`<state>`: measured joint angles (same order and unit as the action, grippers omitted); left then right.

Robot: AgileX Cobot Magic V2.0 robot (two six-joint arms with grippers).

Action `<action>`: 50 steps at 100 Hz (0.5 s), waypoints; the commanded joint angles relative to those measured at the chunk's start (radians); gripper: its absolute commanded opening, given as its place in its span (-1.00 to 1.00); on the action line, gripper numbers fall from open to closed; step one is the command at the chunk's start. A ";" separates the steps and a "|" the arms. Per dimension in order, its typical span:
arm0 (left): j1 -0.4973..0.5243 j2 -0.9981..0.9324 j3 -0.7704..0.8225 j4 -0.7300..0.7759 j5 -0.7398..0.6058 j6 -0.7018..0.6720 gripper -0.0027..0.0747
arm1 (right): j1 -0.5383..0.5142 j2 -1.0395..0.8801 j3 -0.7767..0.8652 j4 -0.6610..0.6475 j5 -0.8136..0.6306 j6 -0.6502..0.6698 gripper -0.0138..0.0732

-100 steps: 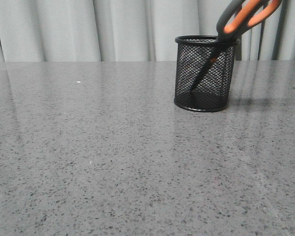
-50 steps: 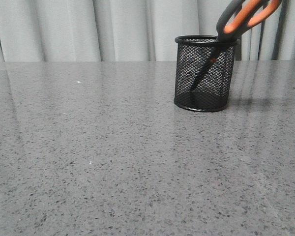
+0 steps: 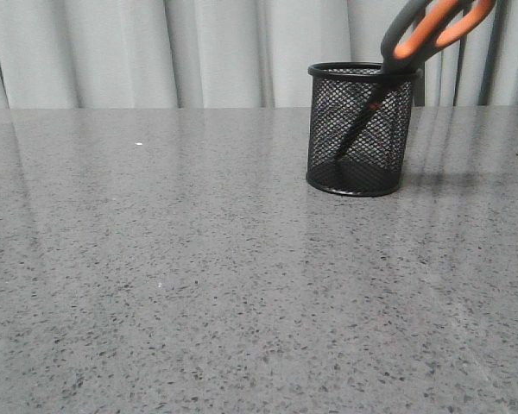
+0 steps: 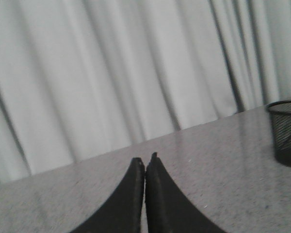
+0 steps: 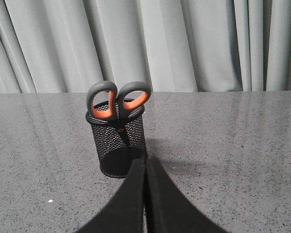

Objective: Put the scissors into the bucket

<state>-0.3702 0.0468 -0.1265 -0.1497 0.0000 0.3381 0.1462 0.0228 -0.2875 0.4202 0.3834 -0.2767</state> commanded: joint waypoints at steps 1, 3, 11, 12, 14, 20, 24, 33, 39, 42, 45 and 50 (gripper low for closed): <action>0.111 0.011 0.018 0.019 -0.074 -0.089 -0.99 | -0.008 0.013 -0.022 0.006 -0.080 -0.015 -0.85; 0.135 0.011 0.028 0.023 -0.074 -0.111 -0.99 | -0.008 0.013 -0.022 0.006 -0.080 -0.015 -0.85; 0.217 0.011 0.060 0.041 -0.074 -0.190 -0.99 | -0.008 0.013 -0.022 0.006 -0.080 -0.015 -0.85; 0.230 0.011 0.066 0.043 -0.074 -0.194 -0.99 | -0.008 0.013 -0.022 0.006 -0.080 -0.015 -0.85; 0.243 0.011 0.071 0.046 -0.074 -0.206 -0.99 | -0.008 0.013 -0.022 0.006 -0.080 -0.015 -0.85; 0.294 0.009 0.095 0.048 -0.076 -0.221 -0.99 | -0.008 0.013 -0.022 0.006 -0.080 -0.015 -0.85; 0.321 0.003 0.116 0.053 -0.079 -0.234 -0.99 | -0.008 0.013 -0.022 0.006 -0.080 -0.015 -0.85; 0.355 -0.034 0.154 0.053 -0.072 -0.262 -0.99 | -0.008 0.013 -0.022 0.006 -0.080 -0.015 -0.85; 0.370 -0.070 0.153 0.053 -0.011 -0.262 -0.99 | -0.008 0.013 -0.022 0.006 -0.080 -0.015 -0.85; 0.374 -0.079 0.153 0.051 0.000 -0.262 -0.99 | -0.008 0.013 -0.022 0.006 -0.080 -0.015 -0.85; 0.378 -0.077 0.153 0.051 -0.007 -0.262 -0.99 | -0.008 0.013 -0.022 0.006 -0.080 -0.015 -0.85; 0.378 -0.077 0.155 0.054 0.008 -0.262 -0.99 | -0.008 0.013 -0.022 0.006 -0.080 -0.015 -0.85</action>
<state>0.0016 -0.0036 -0.0021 -0.0991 0.0523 0.0918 0.1462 0.0228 -0.2875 0.4202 0.3834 -0.2767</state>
